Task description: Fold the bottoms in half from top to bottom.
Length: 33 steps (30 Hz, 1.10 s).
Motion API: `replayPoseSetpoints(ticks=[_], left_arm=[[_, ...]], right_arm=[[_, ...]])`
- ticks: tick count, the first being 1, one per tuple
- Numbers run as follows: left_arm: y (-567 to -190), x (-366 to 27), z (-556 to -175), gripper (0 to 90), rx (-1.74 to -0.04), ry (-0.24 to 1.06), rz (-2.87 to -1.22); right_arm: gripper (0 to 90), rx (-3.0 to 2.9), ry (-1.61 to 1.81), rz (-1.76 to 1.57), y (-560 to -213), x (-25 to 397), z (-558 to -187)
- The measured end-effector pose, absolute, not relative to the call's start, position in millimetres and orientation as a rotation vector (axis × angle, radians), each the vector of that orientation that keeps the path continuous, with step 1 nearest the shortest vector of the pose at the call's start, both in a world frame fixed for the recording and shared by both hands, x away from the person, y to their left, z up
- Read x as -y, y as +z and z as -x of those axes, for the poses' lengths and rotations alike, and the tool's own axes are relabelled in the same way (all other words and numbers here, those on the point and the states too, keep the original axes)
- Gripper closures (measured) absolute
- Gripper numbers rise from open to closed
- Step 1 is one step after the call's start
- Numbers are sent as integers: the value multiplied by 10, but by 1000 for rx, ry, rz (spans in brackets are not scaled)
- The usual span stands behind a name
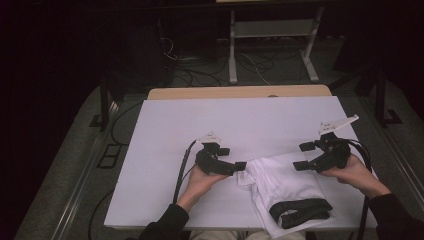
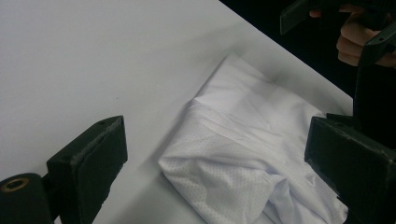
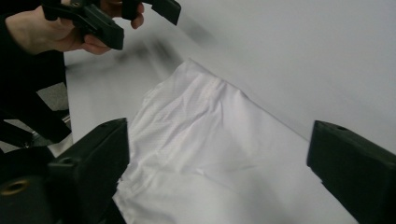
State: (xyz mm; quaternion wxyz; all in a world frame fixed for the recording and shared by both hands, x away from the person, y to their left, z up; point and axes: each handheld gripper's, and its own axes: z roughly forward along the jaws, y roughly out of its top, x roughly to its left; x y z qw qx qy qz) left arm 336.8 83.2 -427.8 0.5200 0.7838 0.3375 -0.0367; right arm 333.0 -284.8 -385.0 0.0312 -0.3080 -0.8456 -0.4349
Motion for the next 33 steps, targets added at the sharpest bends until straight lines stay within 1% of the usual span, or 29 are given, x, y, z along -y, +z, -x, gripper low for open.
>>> replayPoseSetpoints(ticks=[3, 20, 33], left_arm=[[-4293, -824, -3381, 37, -816, -91, -1879], [-4405, -788, -3470, 33, -859, -100, -1879], [-4567, -653, -3534, 34, -891, -178, -1903]], right_arm=[[0, 2596, -1331, 969, -3884, 2865, -3376], [0, 2599, -1278, 1072, -4125, 2982, -3629], [2, 2585, -1227, 1166, -4292, 3093, -3766]])
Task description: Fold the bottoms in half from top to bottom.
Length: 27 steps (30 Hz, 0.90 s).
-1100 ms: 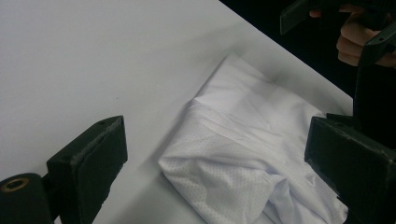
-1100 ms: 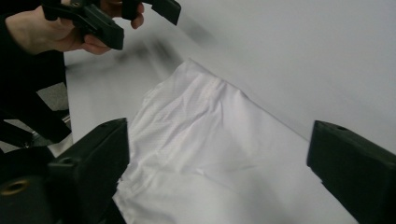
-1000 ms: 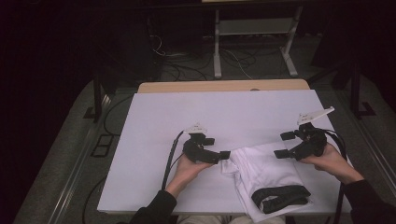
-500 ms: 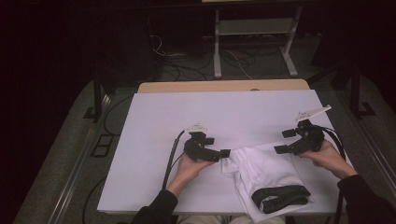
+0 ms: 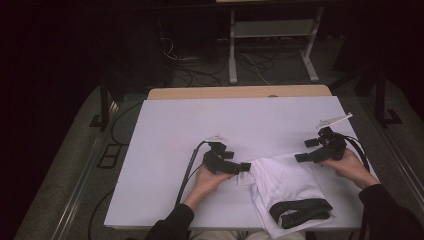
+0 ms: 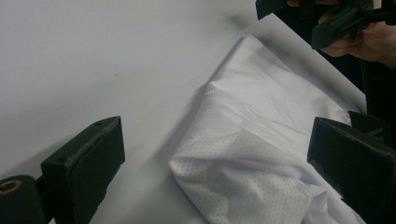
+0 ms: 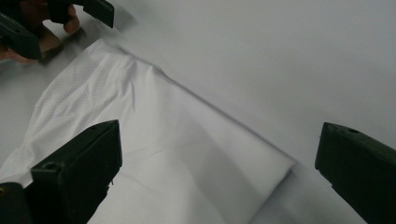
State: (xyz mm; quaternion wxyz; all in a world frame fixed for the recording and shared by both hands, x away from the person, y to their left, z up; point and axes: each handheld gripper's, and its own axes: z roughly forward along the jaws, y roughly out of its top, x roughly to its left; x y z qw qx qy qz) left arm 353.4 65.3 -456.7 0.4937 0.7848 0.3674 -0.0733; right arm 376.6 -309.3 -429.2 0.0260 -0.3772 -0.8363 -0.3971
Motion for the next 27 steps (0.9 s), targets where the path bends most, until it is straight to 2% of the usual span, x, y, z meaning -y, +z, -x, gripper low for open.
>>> replayPoseSetpoints(ticks=[6, 12, 21, 24, 27], left_arm=[[-4622, -617, -3566, 63, -919, -224, -1894], [-4643, -613, -3588, 168, -955, -256, -1879], [-4678, -597, -3602, 428, -956, -310, -1888], [-4675, -579, -3587, 521, -947, -288, -1915], [-4663, -566, -3563, 683, -929, -250, -1958]], right_arm=[[93, 2554, -1225, 1187, -4371, 3176, -3828], [223, 2525, -1215, 1182, -4441, 3243, -3880], [505, 2576, -1181, 1166, -4500, 3186, -3912], [616, 2594, -1163, 1153, -4511, 3168, -3905], [739, 2581, -1163, 1140, -4497, 3166, -3891]])
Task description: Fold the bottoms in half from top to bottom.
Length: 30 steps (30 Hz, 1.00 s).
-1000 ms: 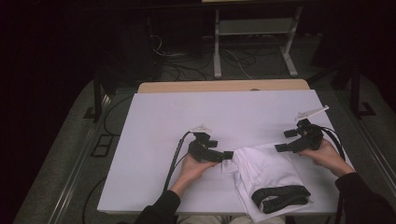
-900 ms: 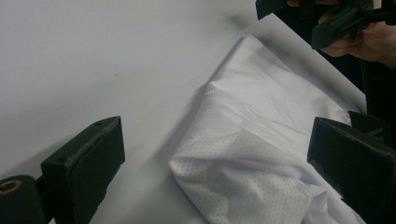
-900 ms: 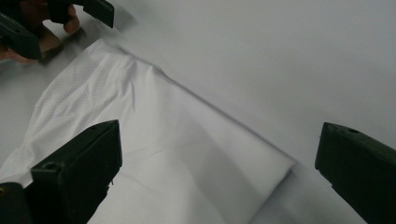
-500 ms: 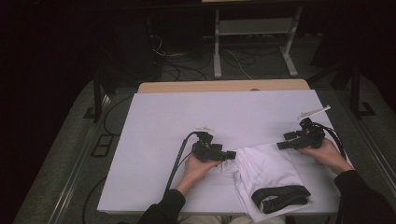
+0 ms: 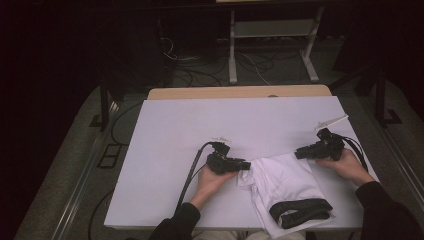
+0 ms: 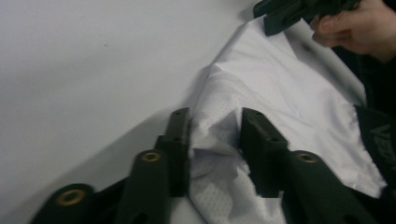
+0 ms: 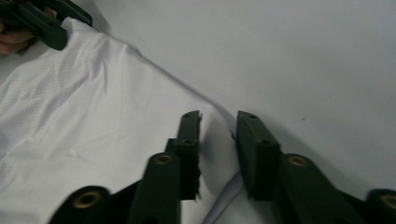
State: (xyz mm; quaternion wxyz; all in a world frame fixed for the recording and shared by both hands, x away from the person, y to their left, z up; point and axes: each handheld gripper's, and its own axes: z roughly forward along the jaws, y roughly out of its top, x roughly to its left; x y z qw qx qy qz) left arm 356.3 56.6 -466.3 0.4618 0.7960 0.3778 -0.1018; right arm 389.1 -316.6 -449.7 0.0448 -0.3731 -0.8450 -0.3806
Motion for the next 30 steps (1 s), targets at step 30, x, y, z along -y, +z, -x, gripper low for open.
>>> replayPoseSetpoints(ticks=[30], left_arm=[[-4244, -892, -3413, 856, -856, -31, -1944]], right_arm=[[855, 2612, -1214, 1176, -4356, 2819, -3920]])
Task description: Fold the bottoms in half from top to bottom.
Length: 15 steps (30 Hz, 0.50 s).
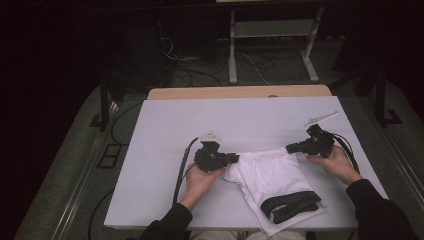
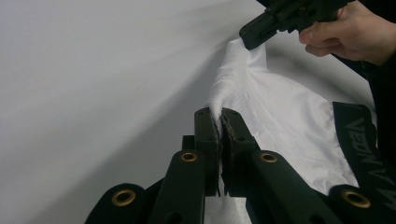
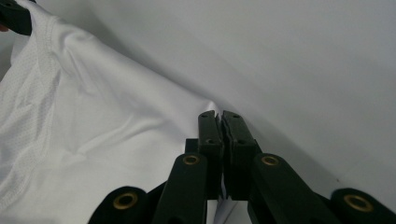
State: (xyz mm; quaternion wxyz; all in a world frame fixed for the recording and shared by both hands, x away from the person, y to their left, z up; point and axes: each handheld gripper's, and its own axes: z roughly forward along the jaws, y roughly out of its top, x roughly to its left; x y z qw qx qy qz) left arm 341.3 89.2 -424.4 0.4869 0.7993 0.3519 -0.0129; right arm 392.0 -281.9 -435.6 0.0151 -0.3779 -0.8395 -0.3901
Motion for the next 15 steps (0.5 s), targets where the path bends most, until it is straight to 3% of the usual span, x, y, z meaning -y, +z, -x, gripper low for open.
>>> replayPoseSetpoints(ticks=[15], left_arm=[[-4114, -1238, -3596, 855, -887, 88, -1979]], right_arm=[[855, 2592, -1226, 1209, -4337, 2389, -4196]])
